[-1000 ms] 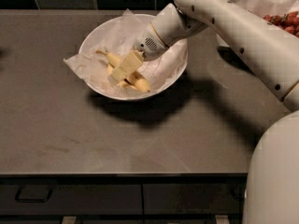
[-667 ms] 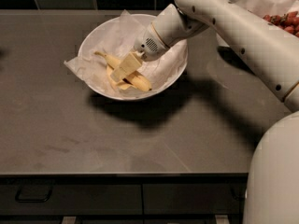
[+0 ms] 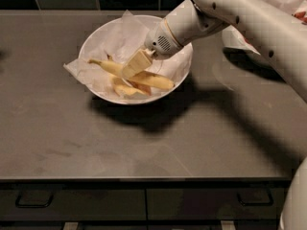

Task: Pick banana from white bowl

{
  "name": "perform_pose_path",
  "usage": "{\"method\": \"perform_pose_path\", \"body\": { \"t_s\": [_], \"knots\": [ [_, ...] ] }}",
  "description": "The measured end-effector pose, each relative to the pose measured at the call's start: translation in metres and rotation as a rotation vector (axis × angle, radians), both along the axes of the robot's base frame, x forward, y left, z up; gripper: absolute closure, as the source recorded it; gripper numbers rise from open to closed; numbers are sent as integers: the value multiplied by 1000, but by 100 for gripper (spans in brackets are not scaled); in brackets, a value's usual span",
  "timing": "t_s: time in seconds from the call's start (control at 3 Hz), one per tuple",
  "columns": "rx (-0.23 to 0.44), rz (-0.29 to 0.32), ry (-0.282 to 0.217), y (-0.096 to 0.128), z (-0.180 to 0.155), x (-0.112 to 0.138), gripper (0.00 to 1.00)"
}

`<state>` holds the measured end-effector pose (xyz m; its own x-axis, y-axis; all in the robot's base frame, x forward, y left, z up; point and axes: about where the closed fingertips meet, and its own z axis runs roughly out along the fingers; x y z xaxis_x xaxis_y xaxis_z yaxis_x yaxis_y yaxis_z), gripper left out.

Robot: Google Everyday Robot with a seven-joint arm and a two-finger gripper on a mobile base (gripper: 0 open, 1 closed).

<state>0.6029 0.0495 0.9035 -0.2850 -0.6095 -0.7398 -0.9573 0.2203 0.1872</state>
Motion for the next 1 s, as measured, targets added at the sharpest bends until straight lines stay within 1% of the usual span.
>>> {"method": "perform_pose_path", "body": {
  "t_s": [0.33,0.67,1.0],
  "knots": [
    [6,-19,-44,-8,13,-2,100],
    [42,-14,-108,-20,35,-8,100],
    [87,14,-181,-41,64,-23,100]
  ]
}}
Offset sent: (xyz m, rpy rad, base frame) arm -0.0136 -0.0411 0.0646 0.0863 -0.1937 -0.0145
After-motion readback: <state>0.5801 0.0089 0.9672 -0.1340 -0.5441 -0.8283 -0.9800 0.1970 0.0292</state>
